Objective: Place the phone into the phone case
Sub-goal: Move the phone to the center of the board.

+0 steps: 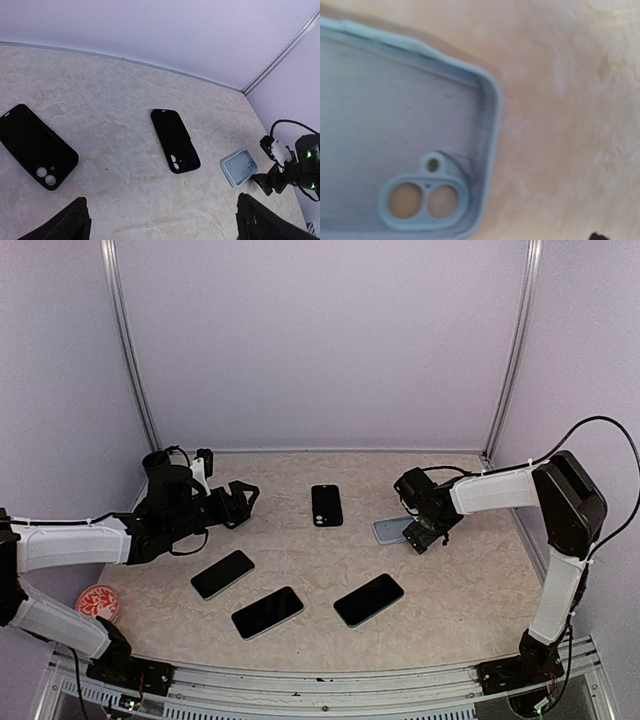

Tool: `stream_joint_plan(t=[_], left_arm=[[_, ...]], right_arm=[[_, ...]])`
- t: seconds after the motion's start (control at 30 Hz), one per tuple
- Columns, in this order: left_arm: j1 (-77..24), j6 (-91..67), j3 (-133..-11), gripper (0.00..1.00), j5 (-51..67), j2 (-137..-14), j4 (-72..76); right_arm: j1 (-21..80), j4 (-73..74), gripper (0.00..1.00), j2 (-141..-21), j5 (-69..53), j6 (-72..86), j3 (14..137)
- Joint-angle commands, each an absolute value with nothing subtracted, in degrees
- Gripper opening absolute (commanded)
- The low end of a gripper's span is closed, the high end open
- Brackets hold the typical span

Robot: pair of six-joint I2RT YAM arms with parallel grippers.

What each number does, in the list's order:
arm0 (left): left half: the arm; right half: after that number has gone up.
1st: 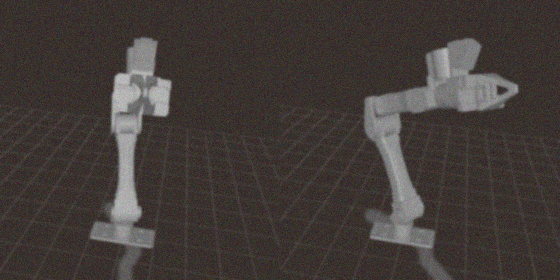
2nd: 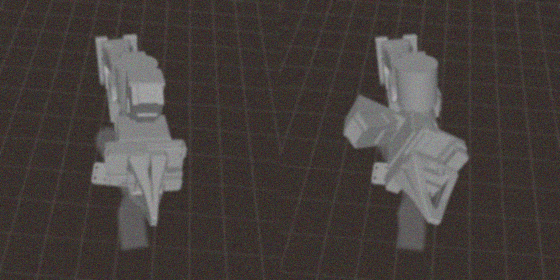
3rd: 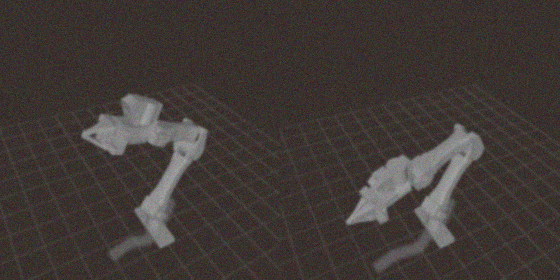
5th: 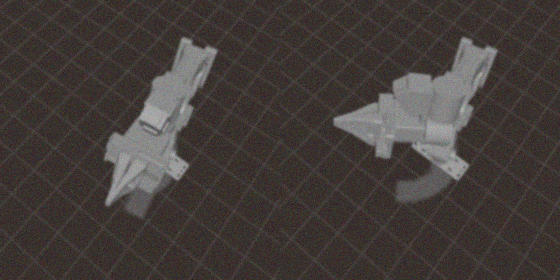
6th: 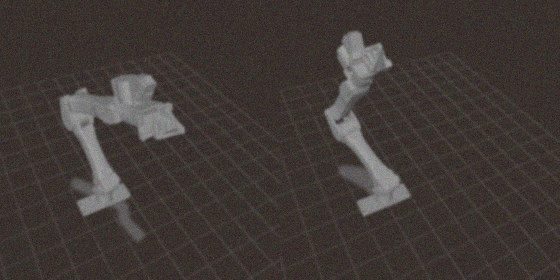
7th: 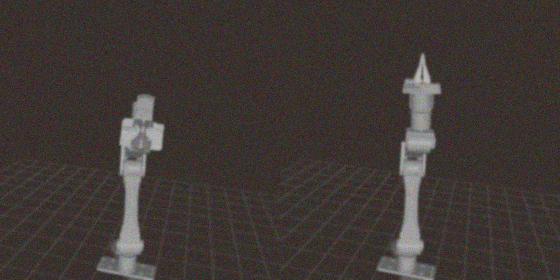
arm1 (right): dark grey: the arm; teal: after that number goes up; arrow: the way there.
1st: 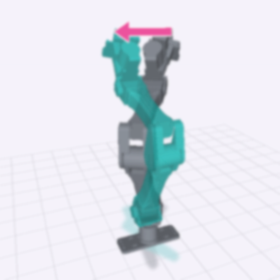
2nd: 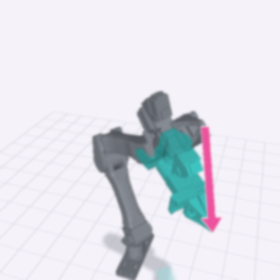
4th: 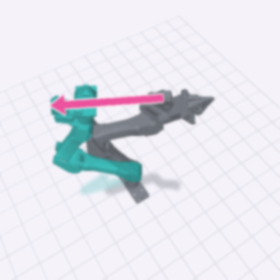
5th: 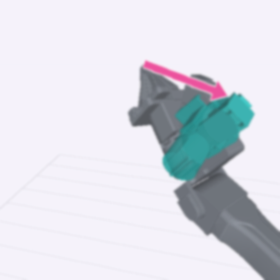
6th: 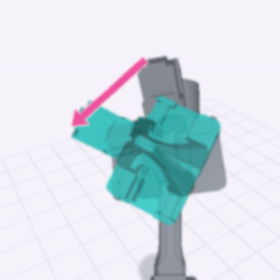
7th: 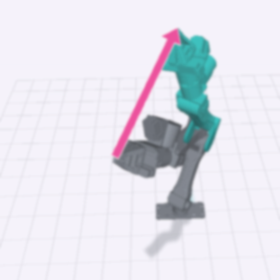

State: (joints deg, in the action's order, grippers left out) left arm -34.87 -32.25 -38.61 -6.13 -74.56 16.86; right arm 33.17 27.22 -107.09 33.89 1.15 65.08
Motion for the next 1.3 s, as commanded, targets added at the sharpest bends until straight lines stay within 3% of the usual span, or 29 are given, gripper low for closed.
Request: stream_joint_plan(t=[0.0, 0.17, 0.5, 0.7, 1.0, 1.27], left_arm=[[-35.13, -29.68, -35.44, 0.99, -1.15, -73.15, 23.44], [-39.46, -22.19, -39.23, 0.99, 3.24, -75.56, 20.53], [-53.83, -8.02, -48.36, 0.99, 1.33, -85.66, 12.05], [-57.48, -2.95, -55.63, 0.99, 8.4, -92.61, 7.3], [-62.41, 0.81, -63.43, 0.99, 7.12, -103.01, 1.43], [-64.1, 2.39, -67.7, 0.99, 6.64, -108.98, -2.02]], right_arm=[[34.69, 26.33, 0.94, -107.99, 29.87, 1.1, 64.02], [34.79, 27.23, 0.98, -104.06, 28.61, 4.5, 63.72], [34.72, 22.12, 1.0, -90.75, 16.16, 10.92, 56.23], [34.58, 17.32, 0.99, -84.34, 5.54, 12.13, 51.56], [34.63, 12.25, 0.99, -77.16, -1.48, 11.54, 46.64], [34.3, 12.03, 0.99, -75.8, -0.44, 11.6, 46.21]])
